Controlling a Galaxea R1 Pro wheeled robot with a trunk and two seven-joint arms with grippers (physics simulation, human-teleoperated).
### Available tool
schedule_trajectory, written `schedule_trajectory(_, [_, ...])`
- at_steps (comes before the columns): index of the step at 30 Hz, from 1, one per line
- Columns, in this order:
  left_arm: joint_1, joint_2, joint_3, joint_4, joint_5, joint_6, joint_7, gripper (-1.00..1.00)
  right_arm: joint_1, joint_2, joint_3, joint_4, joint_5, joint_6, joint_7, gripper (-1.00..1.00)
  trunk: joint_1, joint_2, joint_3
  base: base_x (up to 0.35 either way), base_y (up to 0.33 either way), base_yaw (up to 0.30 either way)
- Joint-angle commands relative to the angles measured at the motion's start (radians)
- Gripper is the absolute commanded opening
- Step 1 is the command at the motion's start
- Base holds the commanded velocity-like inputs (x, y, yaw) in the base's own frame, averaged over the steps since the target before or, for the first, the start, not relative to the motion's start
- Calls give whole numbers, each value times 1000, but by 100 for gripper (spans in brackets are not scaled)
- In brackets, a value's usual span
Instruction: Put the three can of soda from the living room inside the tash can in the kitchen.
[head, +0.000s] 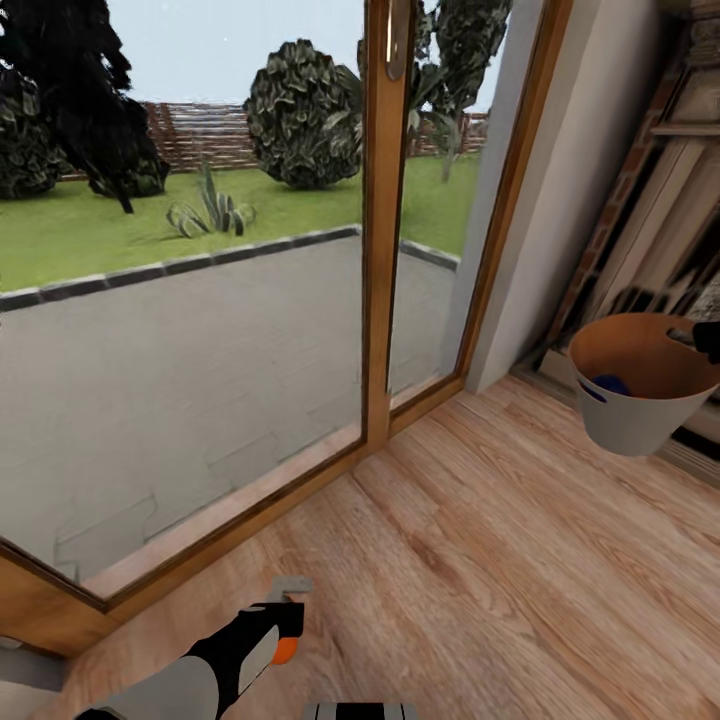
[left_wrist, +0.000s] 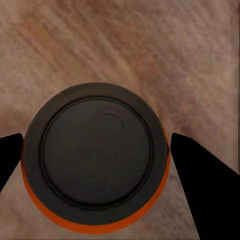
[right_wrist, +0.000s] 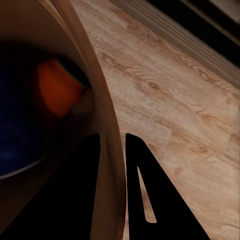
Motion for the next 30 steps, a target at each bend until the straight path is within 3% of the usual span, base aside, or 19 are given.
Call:
schedule_trajectory(1, [0,0,0,0,0,0,-1,-100,0,0,-2,-1,-1,0,2,-100,0,0,4,0,0,0])
schedule_trajectory(12, [0,-1,0,-8,0,-2,-9,-100,60,1,-4,-3,0,0,2,-100,-5,3,47,0,0,0])
schedule_trajectory(24, [0,0,0,-12,0,-1,-14,-100,193,3,-7,-8,-6,0,8,-100,-11,6,93,0,0,0])
schedule_trajectory(30, [0,0,0,-14,0,0,-15,-100,292,14,-17,-9,-14,-1,14,-100,-34,47,112,0,0,0])
